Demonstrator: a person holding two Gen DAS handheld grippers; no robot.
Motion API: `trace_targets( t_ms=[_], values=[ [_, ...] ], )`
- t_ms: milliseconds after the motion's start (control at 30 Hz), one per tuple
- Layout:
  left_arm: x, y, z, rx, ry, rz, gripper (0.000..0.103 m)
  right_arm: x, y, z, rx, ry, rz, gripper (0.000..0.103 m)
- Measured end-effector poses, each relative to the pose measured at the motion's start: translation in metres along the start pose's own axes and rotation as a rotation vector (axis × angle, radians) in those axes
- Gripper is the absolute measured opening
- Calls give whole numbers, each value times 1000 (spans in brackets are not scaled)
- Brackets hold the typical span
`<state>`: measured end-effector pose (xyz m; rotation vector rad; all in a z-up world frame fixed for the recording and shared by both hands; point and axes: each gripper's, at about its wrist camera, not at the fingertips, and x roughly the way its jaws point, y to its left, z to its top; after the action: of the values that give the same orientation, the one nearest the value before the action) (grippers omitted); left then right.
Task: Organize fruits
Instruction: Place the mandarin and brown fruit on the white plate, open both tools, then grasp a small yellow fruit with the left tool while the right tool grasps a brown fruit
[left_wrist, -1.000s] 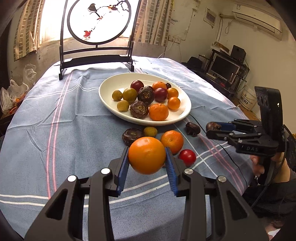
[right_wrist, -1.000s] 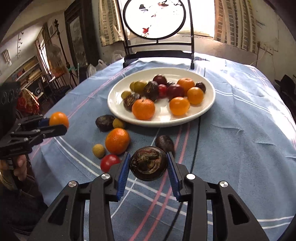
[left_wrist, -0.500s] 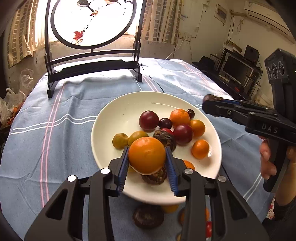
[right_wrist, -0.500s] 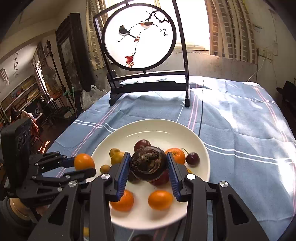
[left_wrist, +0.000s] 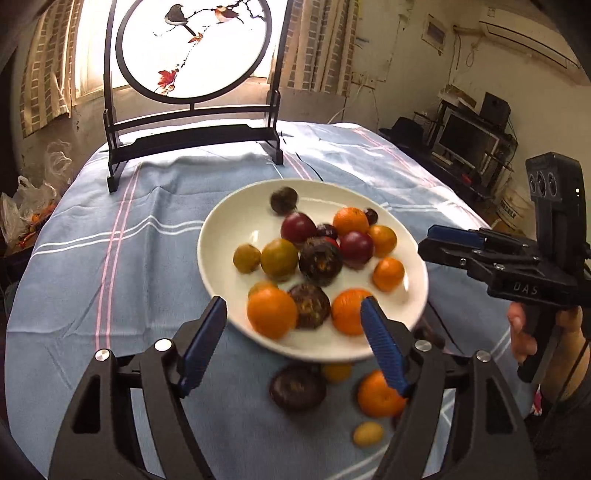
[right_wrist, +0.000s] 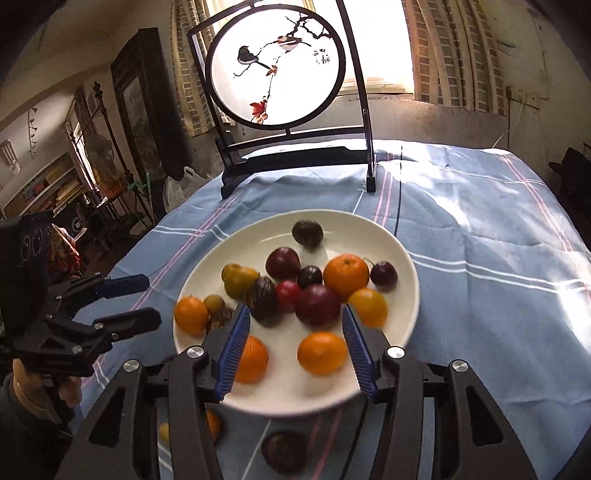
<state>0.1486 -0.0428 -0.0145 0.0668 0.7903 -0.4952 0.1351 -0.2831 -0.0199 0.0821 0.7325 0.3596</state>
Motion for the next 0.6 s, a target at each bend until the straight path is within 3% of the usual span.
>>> trace_targets(
  t_ms=[167, 267, 333, 400, 500, 600],
  values=[
    [-18, -33, -55, 129, 60, -6, 73, -27, -6, -54, 47, -8, 21, 54],
    [-14, -51, -78, 186, 94, -7, 70, -31, -9, -65, 74, 0, 54, 54],
    [-6, -58, -84, 201, 116, -4, 57, -32, -9, -66, 77, 1, 56, 54],
    [2, -59, -84, 179, 134, -19, 50, -28, -11, -67, 89, 25, 63, 54],
    [13, -60, -82, 159, 148, -11, 47, -30, -13, -69, 105, 15, 68, 54],
    [21, -63, -81, 158, 172, -31, 30, -29, -15, -70, 116, 25, 81, 54]
  ],
)
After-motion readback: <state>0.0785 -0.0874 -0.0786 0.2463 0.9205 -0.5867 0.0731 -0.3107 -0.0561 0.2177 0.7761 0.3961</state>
